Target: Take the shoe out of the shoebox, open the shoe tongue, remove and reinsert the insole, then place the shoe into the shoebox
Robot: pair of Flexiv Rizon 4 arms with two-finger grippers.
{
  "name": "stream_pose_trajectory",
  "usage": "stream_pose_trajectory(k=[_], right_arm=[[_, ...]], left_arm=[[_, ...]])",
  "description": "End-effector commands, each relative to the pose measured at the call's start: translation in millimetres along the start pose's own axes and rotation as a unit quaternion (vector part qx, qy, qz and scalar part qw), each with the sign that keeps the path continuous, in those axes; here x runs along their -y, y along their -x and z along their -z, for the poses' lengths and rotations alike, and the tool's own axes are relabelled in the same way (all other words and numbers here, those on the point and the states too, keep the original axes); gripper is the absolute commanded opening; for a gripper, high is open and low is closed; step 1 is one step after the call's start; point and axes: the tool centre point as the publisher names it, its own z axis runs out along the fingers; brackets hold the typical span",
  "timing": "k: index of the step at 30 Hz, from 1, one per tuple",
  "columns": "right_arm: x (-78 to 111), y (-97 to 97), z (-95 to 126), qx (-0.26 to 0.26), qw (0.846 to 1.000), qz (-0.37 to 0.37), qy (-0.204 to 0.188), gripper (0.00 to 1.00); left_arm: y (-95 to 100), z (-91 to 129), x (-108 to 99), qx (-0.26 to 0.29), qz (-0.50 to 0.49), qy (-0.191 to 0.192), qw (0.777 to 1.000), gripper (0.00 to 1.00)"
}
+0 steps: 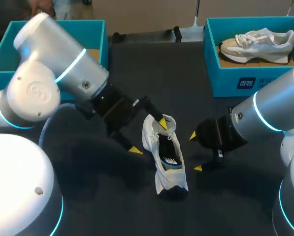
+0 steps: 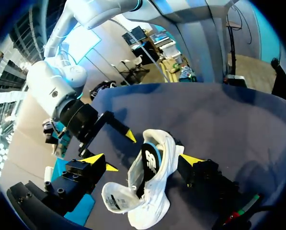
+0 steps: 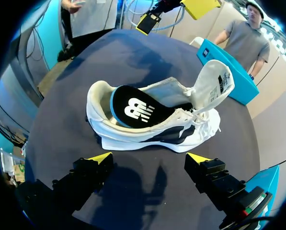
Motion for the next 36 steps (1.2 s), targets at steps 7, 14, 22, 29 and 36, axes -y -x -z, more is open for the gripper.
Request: stream_pose_trajectory(k=[7, 14, 22, 29, 36], right_arm=[[16.6, 6.7, 26.6, -0.011, 1.0, 0.002, -0.008, 1.0], [34.8, 13.0, 55.1, -0.041, 0.999, 0.016, -0.017, 1.0], [46.0, 18.5, 93.1, -0.056, 0.998, 0.023, -0.034, 1.0], [68.5, 28.6, 127.3, -0.068, 0.996, 0.008, -0.05, 1.0], [85.8, 42.0, 154.1, -0.076, 0.997, 0.0, -0.032, 1.0]], left_arm=[[4.1, 1.6, 4.3, -0.078, -0.015, 0.032, 0.996, 1.0], [10.8, 7.8, -4.5, -0.149, -0.023, 0.074, 0.986, 1.0], [29.3, 11.3, -7.5, -0.22, -0.053, 0.058, 0.972, 1.0], [47.0, 6.4, -17.2, -0.251, -0.054, 0.069, 0.964, 1.0], [57.1, 3.3, -18.5, -0.266, -0.052, 0.074, 0.96, 1.0]])
